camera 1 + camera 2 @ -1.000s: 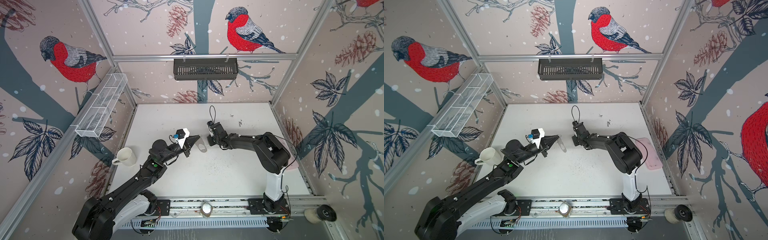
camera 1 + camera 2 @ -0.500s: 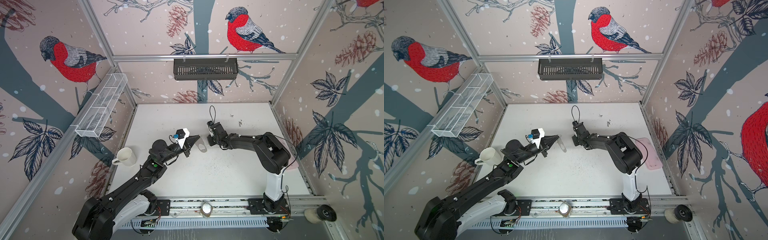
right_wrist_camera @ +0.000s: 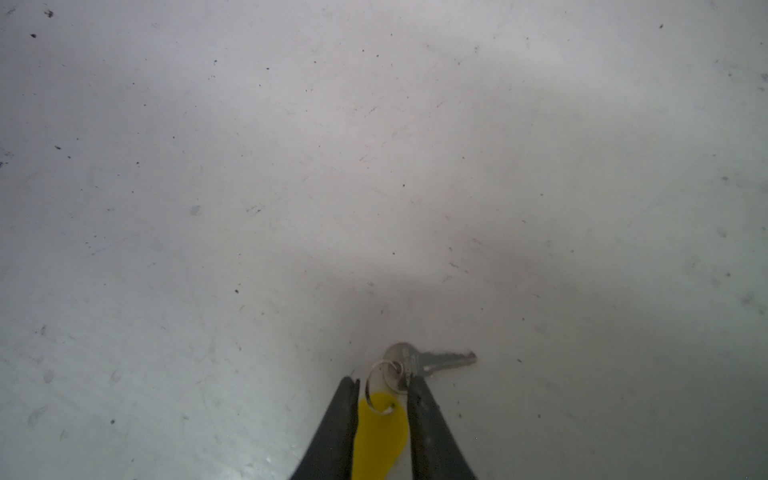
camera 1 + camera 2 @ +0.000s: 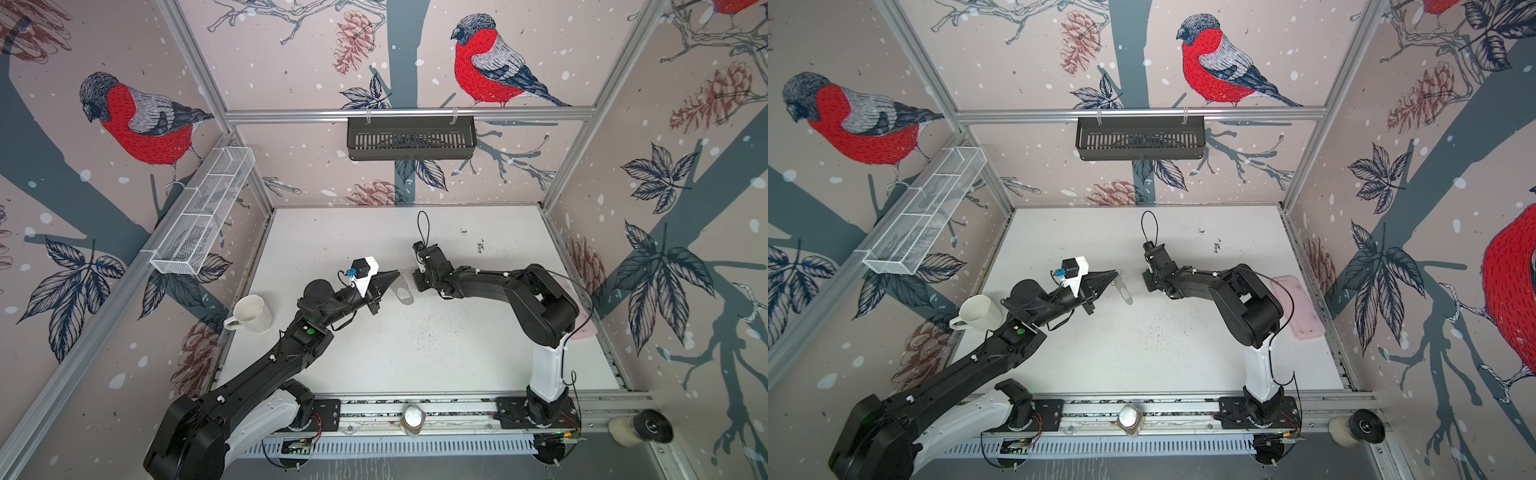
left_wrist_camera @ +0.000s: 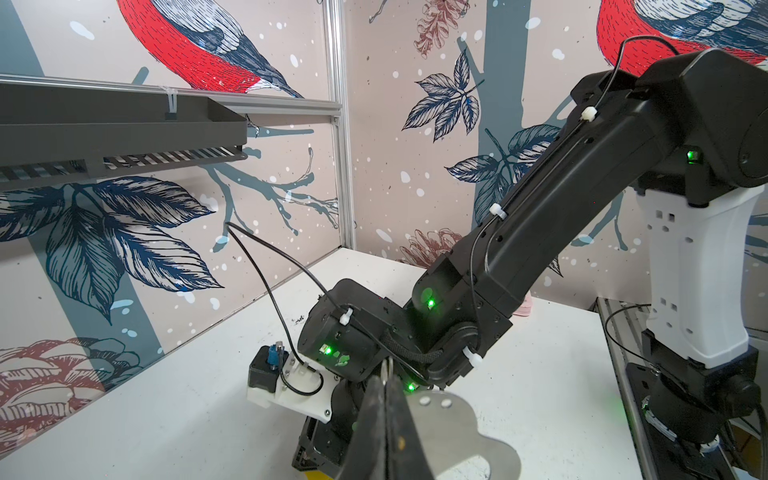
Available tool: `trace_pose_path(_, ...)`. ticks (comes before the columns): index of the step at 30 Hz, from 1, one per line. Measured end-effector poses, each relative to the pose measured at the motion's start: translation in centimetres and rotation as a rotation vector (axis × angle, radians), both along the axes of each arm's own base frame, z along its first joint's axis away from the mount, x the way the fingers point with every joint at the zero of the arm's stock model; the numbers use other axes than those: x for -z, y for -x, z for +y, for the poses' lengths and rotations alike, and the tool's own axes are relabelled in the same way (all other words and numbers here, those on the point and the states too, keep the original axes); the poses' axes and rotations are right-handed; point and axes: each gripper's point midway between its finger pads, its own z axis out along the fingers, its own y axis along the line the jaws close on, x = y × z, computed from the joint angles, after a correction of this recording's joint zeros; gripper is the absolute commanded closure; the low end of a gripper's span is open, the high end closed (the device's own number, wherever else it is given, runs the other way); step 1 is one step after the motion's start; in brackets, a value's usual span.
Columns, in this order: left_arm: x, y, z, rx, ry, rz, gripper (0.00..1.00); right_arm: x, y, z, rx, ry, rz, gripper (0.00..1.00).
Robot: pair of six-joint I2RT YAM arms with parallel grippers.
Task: Put the keys on the keyring
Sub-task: 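Lower the right gripper and close it on the key's ring, then lift the yellow-tagged key with the right gripper off the table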
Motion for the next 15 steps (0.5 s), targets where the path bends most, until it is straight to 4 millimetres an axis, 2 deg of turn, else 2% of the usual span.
trace_pose_path(11,-0.03,0.03,0.02,0.000,0.000,-0.001,1.00,0.83,-0.02,-0.11,0.005,0.020,0.015,0.78)
trace_pose_path(15,-0.04,0.03,0.03,0.000,0.000,-0.002,1.00,0.84,-0.10,-0.23,0.010,0.025,0.011,0.86)
